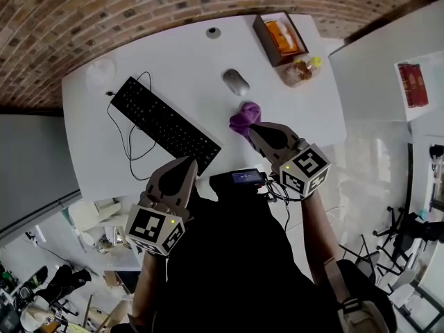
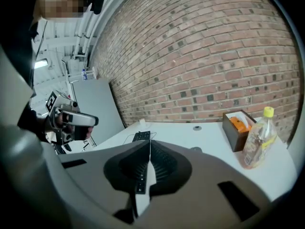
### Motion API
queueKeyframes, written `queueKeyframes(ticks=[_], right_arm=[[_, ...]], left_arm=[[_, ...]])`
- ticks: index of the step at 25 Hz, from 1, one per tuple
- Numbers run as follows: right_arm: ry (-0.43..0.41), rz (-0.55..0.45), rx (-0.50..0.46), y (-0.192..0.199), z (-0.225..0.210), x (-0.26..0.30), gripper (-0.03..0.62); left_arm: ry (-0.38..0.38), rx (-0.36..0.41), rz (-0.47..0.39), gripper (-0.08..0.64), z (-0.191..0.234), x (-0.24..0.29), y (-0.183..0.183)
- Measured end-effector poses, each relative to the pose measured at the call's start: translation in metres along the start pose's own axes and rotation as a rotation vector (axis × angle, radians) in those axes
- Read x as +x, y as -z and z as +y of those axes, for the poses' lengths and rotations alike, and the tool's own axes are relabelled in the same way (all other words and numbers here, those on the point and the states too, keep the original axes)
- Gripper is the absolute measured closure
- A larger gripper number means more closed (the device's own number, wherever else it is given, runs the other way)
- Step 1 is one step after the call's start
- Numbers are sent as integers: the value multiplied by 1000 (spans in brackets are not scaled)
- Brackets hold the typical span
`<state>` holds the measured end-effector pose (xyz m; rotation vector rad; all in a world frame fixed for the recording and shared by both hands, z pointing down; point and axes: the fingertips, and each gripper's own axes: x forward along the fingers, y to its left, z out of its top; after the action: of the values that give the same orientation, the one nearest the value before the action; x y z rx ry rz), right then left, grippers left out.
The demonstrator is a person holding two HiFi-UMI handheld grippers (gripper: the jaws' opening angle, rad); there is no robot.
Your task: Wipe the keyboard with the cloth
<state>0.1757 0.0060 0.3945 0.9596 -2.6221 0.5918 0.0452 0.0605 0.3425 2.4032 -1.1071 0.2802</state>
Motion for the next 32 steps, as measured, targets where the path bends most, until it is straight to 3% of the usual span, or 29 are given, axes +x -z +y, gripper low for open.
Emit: queueKeyframes(ticks=[13, 16, 25, 32], right_arm=[[106, 260, -17, 91, -45, 31, 569], [107, 307, -16, 108, -53, 39, 525], [120, 452, -73, 149, -78, 61, 408], [117, 569, -154, 179, -85, 76, 371]], left_arm=[[-82, -58, 53, 546, 12, -21, 23], [-112, -80, 91, 546, 16, -27, 29], [-162, -117, 88, 546, 25, -32, 34], [-177, -144, 101, 546, 28, -33, 34]])
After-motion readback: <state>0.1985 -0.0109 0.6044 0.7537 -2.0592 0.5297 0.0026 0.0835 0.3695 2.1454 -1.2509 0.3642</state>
